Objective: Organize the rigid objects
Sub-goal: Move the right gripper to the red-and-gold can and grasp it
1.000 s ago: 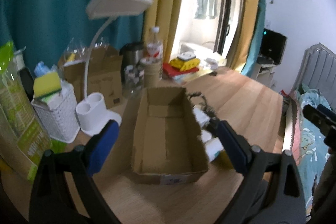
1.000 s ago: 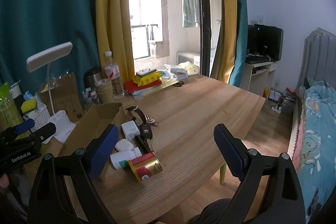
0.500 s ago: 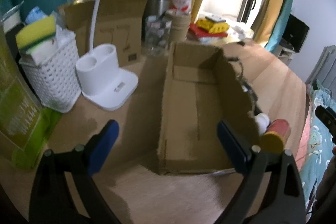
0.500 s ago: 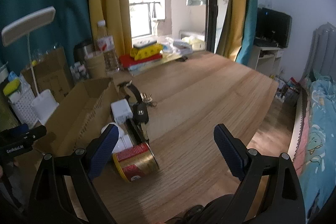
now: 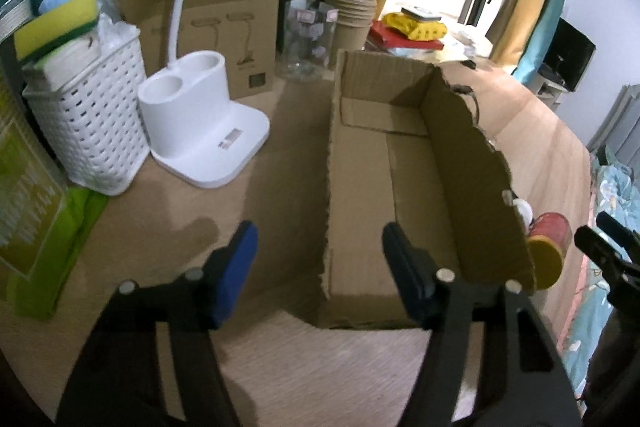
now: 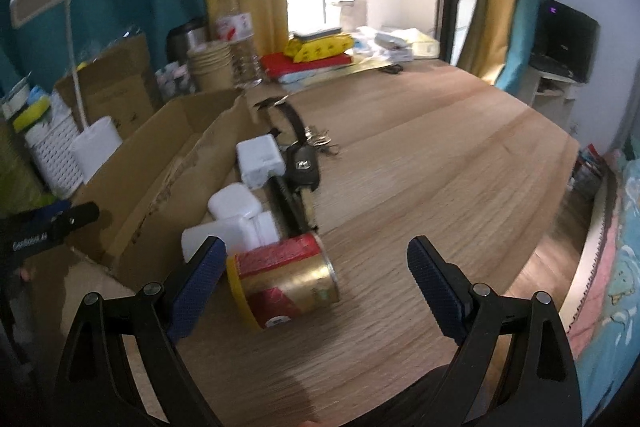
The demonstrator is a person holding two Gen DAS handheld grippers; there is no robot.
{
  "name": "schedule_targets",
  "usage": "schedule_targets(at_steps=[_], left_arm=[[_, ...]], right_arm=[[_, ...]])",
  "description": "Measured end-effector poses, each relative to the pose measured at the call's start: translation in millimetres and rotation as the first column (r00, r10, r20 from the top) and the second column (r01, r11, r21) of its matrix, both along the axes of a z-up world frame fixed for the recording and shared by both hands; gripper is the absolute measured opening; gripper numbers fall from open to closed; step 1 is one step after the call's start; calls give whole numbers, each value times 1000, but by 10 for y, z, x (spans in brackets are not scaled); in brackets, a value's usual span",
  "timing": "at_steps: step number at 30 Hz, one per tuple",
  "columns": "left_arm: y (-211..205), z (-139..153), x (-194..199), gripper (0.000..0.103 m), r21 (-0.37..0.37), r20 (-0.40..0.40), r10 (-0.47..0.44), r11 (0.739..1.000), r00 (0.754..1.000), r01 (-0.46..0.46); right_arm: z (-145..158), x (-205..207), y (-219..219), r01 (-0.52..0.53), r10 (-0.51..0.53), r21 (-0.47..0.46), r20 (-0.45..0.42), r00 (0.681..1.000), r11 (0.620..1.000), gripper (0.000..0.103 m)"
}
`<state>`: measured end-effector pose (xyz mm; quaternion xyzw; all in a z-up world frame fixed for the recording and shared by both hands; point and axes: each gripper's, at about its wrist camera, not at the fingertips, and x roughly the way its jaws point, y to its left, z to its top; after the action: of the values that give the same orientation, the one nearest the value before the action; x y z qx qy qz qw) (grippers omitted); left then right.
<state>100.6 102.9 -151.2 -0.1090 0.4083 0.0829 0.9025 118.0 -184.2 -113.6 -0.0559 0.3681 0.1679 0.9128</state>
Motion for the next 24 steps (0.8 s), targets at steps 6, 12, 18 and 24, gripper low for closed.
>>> schedule_targets(at_steps=[6, 12, 18, 24], left_arm=[[29, -93, 47, 46, -10, -37, -4, 1000, 999, 4], [-16, -74, 54, 30, 20, -23, -10, 1000, 1000, 11], [-63, -57, 56, 8, 35, -8, -37, 999, 999, 37], [-74, -48, 58, 5, 25, -2, -46, 999, 999, 46]], right_arm=[[-84, 20, 103, -72, 72, -14, -10, 997, 997, 94], [-175, 24, 173, -102, 101, -48, -25, 995, 994, 94], [-257, 31, 187, -128, 126, -43, -54, 991, 991, 94], [-316, 49, 184, -136, 134, -49, -55, 990, 989, 94]])
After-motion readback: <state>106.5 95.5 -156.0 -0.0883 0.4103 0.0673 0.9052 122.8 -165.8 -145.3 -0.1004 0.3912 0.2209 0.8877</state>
